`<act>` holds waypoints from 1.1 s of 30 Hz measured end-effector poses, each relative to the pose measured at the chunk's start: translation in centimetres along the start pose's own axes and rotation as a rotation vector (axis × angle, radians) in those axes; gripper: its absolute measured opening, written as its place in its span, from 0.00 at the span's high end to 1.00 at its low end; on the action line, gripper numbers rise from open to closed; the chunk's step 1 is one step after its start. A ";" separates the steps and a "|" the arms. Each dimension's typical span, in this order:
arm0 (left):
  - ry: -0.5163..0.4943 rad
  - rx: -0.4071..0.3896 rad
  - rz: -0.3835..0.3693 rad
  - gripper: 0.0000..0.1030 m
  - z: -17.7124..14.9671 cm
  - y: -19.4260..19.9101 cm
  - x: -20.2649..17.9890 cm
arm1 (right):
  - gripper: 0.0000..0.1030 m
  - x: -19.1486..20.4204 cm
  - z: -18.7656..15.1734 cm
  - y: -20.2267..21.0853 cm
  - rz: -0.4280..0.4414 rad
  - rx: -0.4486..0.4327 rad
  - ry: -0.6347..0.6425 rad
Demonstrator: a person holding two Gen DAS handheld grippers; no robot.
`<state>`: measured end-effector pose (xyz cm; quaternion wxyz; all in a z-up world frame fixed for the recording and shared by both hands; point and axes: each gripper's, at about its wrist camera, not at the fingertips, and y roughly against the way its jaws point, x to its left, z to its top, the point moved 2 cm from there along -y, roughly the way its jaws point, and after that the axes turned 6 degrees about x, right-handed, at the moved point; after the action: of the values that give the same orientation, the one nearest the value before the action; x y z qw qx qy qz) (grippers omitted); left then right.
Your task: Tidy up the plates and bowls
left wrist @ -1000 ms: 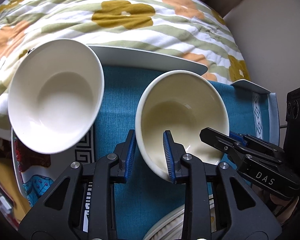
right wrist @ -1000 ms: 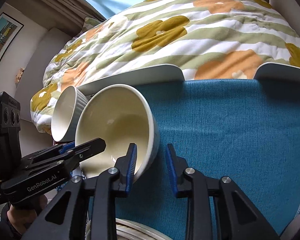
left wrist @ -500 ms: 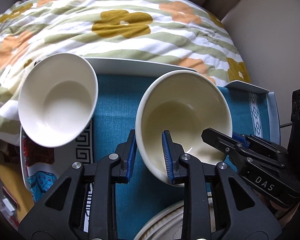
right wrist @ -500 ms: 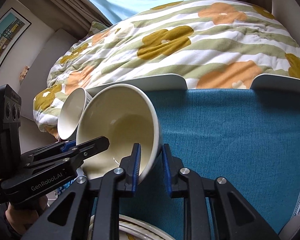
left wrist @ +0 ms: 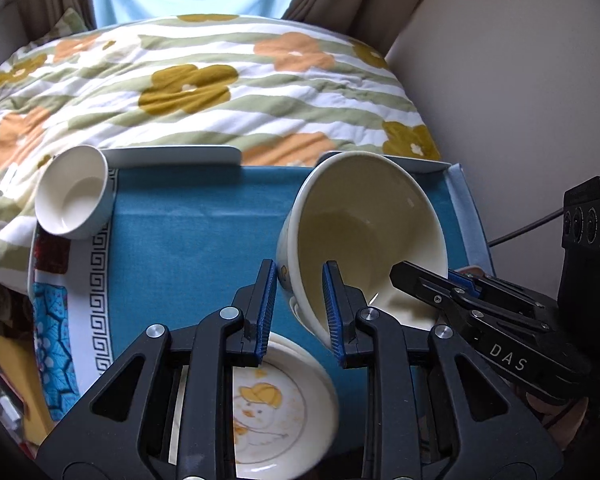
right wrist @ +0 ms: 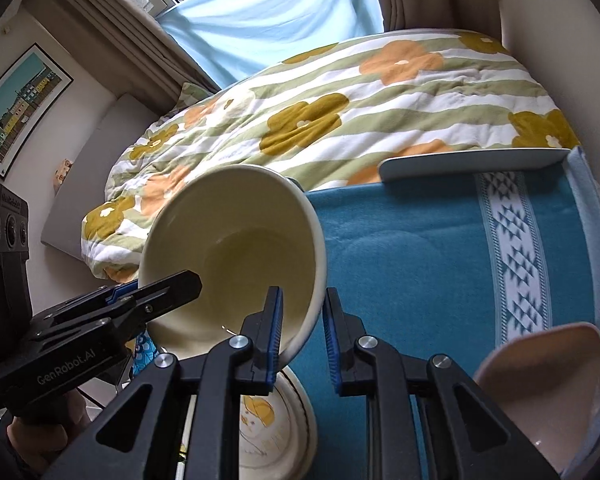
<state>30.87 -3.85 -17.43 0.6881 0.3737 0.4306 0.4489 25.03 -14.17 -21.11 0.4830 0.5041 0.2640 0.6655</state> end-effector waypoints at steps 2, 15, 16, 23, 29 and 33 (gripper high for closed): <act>-0.007 0.001 -0.007 0.80 -1.3 -0.1 -2.9 | 0.82 -1.9 -1.4 2.0 -0.012 -0.003 -0.005; -0.054 0.111 -0.033 0.80 -8.0 -5.3 -16.7 | 0.82 -13.4 -7.8 8.1 -0.099 0.049 -0.052; -0.059 0.127 -0.028 0.80 -8.2 -5.9 -17.0 | 0.82 -13.9 -8.1 8.0 -0.099 0.059 -0.060; -0.152 0.227 0.026 0.80 -8.4 -10.1 -18.3 | 0.82 -16.5 -9.4 6.1 -0.099 0.099 -0.126; -0.239 0.282 0.068 0.80 -8.2 -12.8 -18.9 | 0.82 -17.7 -9.8 4.7 -0.124 0.124 -0.164; -0.293 0.301 0.100 0.80 -8.0 -13.8 -19.4 | 0.82 -18.1 -10.1 4.1 -0.132 0.132 -0.187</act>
<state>23.11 -25.47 -27.72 0.6566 0.5542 0.3693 0.3541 14.60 -30.88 -28.72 0.5137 0.5763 0.2938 0.5636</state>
